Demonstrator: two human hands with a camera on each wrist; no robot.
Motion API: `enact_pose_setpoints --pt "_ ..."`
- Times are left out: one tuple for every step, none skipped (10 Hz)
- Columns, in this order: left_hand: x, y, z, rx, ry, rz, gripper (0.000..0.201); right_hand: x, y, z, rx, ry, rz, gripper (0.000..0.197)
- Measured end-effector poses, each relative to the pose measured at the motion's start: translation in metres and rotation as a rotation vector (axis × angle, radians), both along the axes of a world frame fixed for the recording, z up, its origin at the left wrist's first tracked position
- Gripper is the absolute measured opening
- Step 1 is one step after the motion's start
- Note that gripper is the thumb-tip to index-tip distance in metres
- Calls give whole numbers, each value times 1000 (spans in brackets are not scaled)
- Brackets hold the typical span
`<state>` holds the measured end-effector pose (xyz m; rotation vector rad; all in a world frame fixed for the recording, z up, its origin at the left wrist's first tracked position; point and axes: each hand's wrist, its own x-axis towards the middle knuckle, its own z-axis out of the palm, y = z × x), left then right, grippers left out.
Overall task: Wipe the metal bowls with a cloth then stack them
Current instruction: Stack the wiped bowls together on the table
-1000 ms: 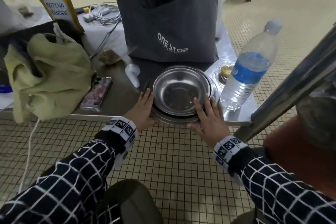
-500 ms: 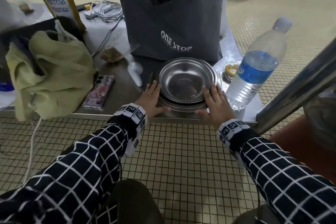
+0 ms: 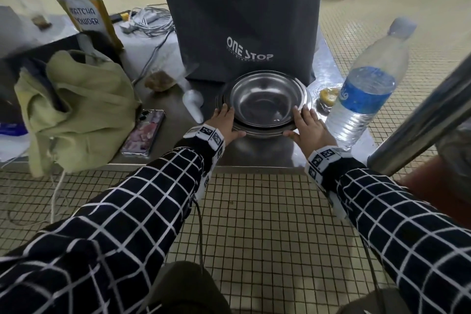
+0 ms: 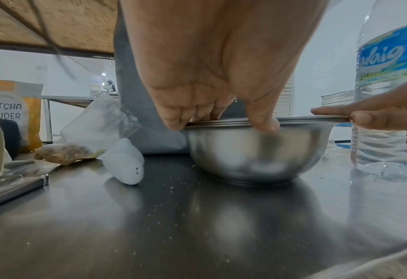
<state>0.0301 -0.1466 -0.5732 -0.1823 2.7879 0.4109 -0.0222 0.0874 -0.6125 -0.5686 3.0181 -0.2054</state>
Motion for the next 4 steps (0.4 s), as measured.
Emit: enact_pose_setpoints --pt "-4 -1 0 -28 15 -10 81 -5 -2 0 -12 -25 -15 71" --pt "-3 -5 -3 -10 55 -13 77 -7 -4 0 -41 -88 -27 70" --pt "4 -6 -5 33 98 -10 75 -3 -2 3 -62 -74 -36 68" --pt "23 -7 -7 74 153 -30 74 17 3 5 -148 89 -13 61"
